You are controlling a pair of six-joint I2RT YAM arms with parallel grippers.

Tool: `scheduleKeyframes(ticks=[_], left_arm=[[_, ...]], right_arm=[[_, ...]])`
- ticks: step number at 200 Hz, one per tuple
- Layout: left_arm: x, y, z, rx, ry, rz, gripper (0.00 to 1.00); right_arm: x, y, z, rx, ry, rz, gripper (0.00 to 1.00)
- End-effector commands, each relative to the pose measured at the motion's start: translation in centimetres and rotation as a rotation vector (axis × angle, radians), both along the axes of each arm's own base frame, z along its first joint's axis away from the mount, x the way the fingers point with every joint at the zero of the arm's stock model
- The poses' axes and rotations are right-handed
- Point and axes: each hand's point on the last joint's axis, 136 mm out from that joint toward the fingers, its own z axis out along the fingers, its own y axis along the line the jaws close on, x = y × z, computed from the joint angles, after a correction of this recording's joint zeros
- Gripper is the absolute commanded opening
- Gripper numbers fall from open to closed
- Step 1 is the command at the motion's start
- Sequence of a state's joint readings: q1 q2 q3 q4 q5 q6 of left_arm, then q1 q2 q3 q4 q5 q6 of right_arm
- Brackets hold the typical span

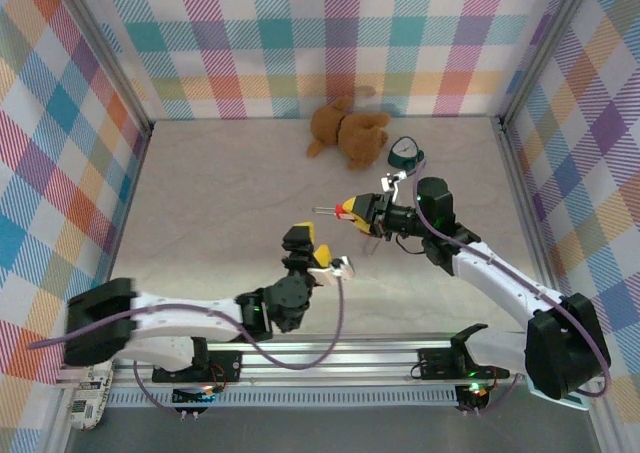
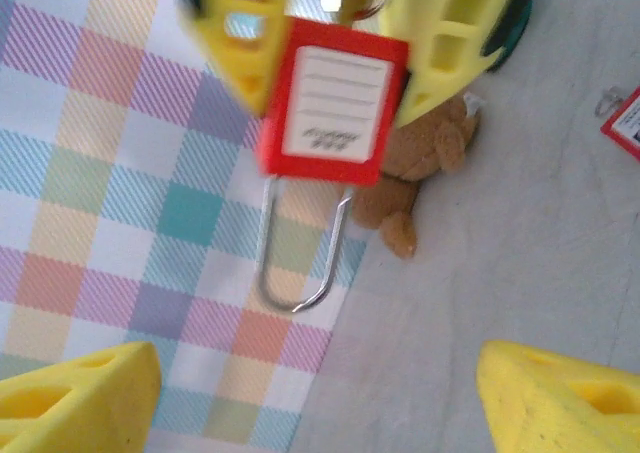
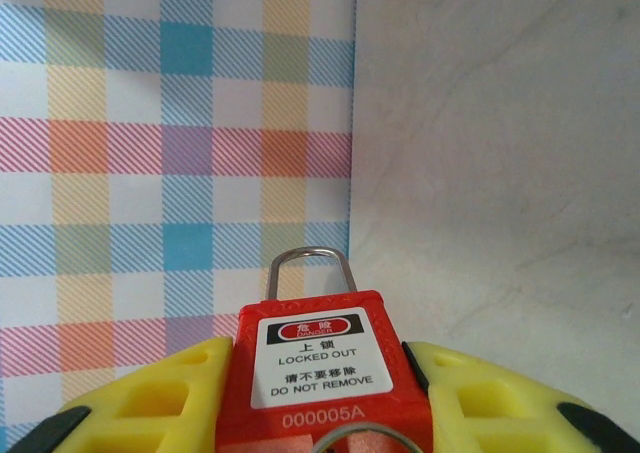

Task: Unlock with the key

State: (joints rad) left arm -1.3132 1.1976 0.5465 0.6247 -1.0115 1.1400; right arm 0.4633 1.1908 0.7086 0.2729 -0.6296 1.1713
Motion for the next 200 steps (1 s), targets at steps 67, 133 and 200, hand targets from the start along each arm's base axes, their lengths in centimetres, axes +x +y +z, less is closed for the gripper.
scheduleKeyframes(ticks=[67,133,200], left_arm=[[-1.4,2.1,-0.8,-0.119,0.547,-0.325,0.57],[1.1,-1.6,-1.4,-0.133,0.658,-0.417,0.45],[2.6,-1.7,-3.5,-0.147,0.638,-0.362,0.15]], right_arm=[[-1.1,0.1,-0.4,-0.07,-0.105,0.141,0.26],[-2.7,0.4,-0.4,-0.064,-0.101,0.203,0.26],[-3.1,0.9,0.4,-0.017,-0.091,0.222,0.26]])
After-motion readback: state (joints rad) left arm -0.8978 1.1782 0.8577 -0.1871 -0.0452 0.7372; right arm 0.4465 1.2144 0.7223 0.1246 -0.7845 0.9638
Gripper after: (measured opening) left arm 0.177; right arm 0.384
